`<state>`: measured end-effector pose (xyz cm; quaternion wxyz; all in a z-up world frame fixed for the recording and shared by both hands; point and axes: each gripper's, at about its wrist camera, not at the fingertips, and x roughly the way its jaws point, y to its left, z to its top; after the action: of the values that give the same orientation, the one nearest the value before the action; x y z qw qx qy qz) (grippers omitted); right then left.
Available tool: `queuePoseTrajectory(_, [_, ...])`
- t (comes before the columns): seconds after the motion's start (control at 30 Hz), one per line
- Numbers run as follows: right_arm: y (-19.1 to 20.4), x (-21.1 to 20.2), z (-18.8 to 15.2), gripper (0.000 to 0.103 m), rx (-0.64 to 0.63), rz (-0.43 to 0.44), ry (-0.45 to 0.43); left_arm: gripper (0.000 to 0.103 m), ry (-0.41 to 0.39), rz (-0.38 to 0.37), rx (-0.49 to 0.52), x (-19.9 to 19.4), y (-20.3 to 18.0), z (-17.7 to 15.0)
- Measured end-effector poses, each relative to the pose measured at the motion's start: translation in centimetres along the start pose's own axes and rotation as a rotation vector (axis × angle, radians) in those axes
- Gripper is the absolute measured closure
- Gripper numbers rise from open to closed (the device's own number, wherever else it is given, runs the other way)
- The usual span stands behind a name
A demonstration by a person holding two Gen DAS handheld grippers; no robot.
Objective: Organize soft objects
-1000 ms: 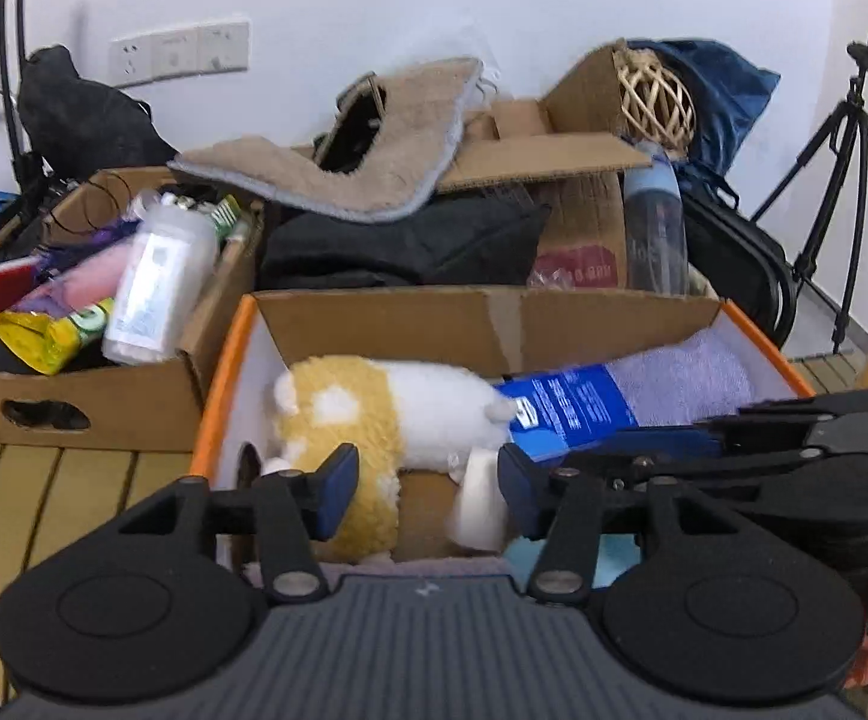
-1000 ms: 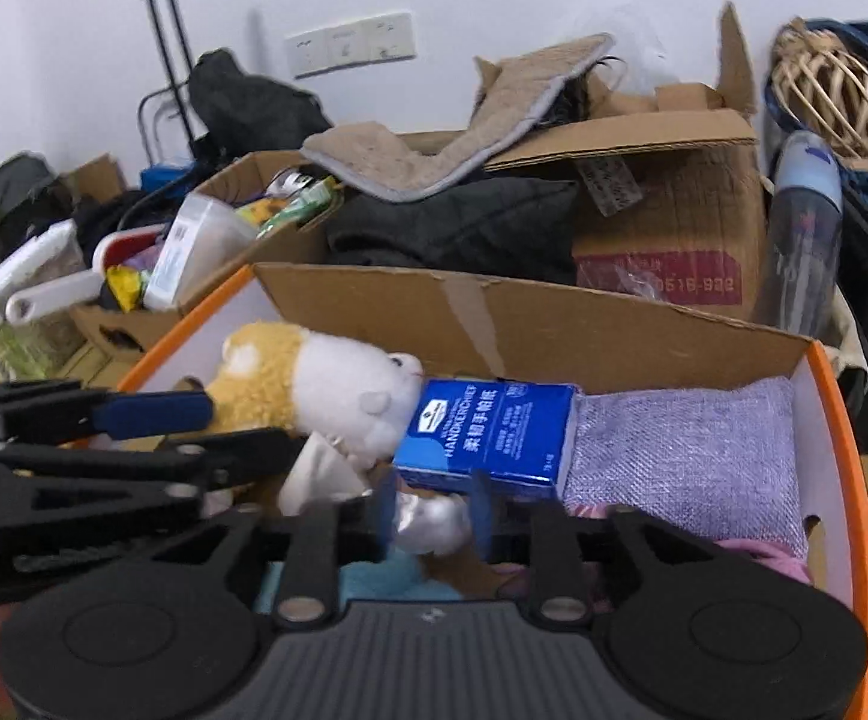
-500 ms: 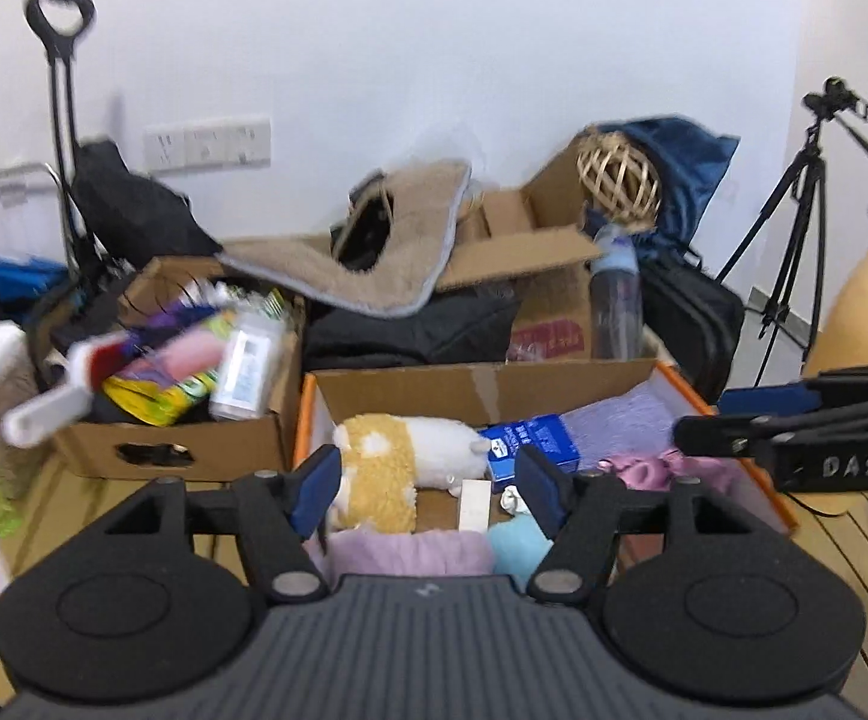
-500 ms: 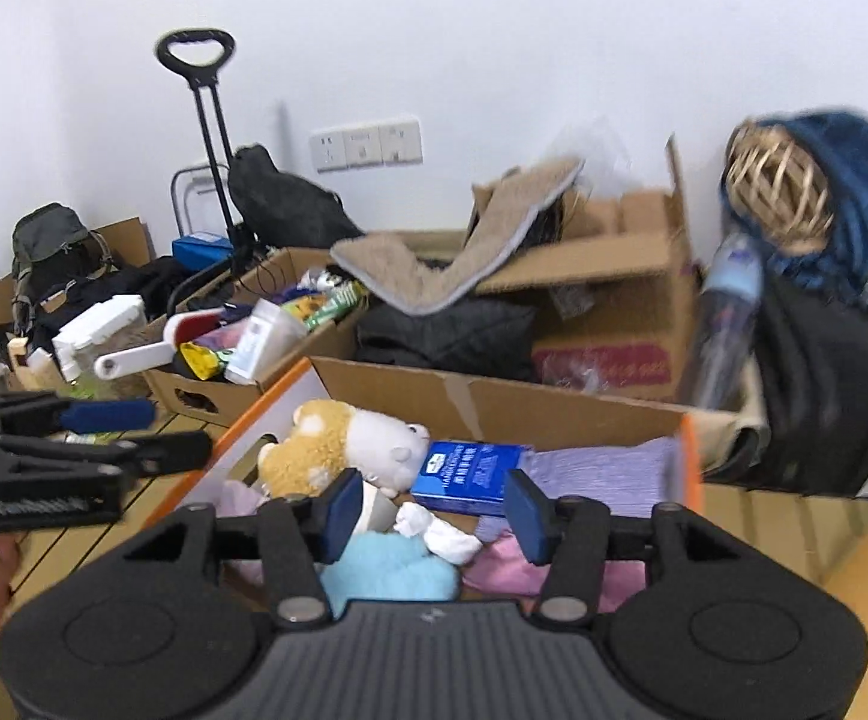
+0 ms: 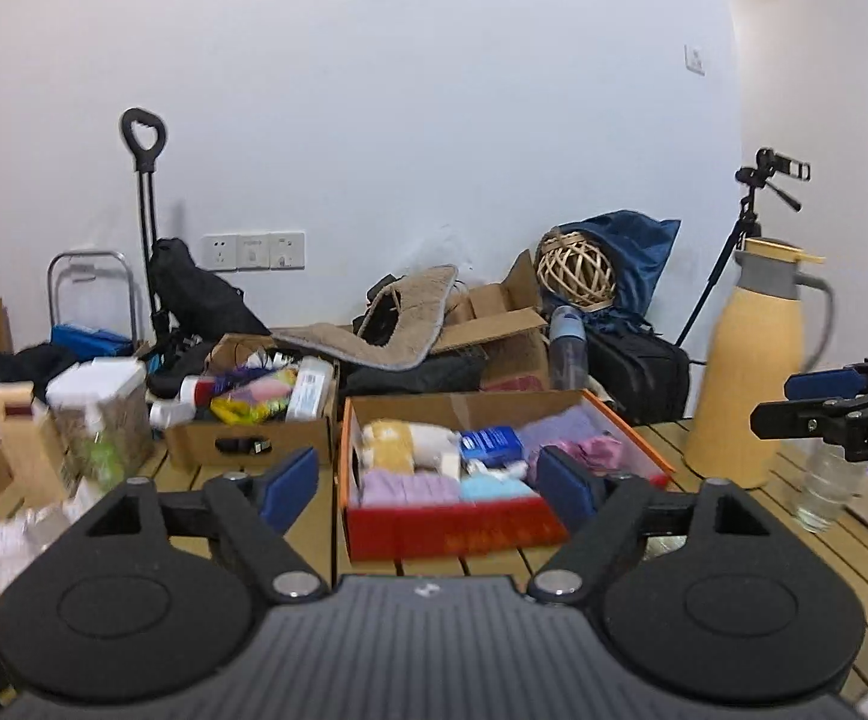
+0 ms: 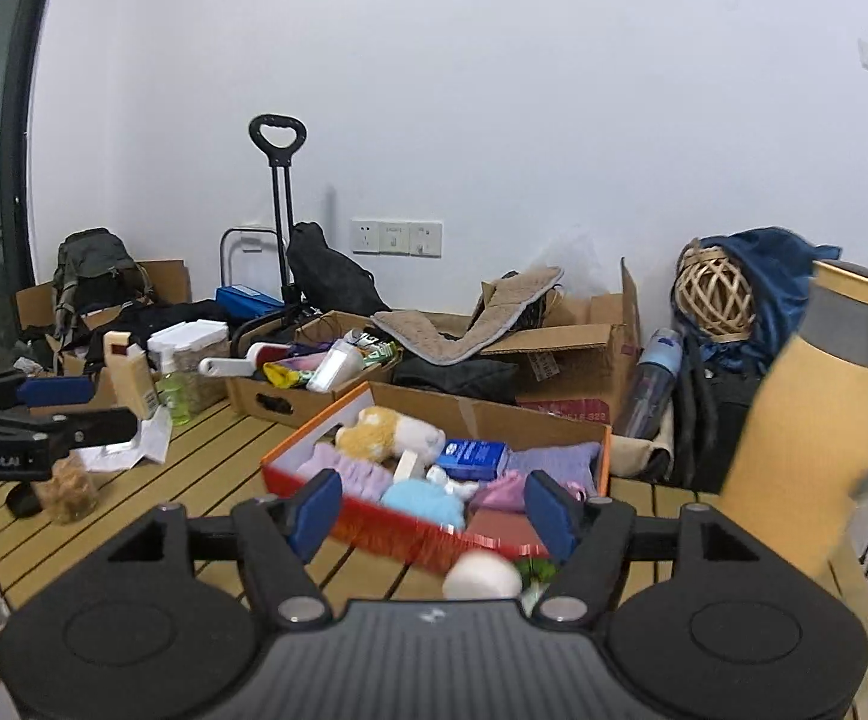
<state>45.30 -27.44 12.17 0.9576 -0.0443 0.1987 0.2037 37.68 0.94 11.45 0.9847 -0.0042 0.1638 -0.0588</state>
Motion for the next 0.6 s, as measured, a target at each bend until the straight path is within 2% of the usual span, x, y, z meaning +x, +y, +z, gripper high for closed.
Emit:
queuePoseTrajectory(0.13, [2.0,-4.9,-3.8,0.025,-0.013,-0.032,-0.051,0.017,0.004,-0.008,-0.016,-4.2,-1.3,-3.7])
queuePoseTrajectory(0.27, [3.8,-8.5,-8.3,0.022,-0.01,-0.053,-0.067,0.011,0.015,-0.008,-0.039,-8.1,-2.5,-7.7])
queuePoseTrajectory(0.4, [4.8,-12.0,-13.5,0.019,0.079,-0.048,-0.063,0.011,0.061,-0.018,-0.044,-10.8,-3.6,-11.4])
queuePoseTrajectory(0.47, [4.9,-12.9,-15.5,0.019,0.142,-0.025,-0.041,0.011,0.074,-0.023,-0.038,-11.2,-3.7,-12.0])
queuePoseTrajectory(0.6, [5.5,-12.7,-16.6,0.019,0.136,-0.049,0.001,0.011,0.062,-0.014,-0.034,-11.2,-4.3,-11.8])
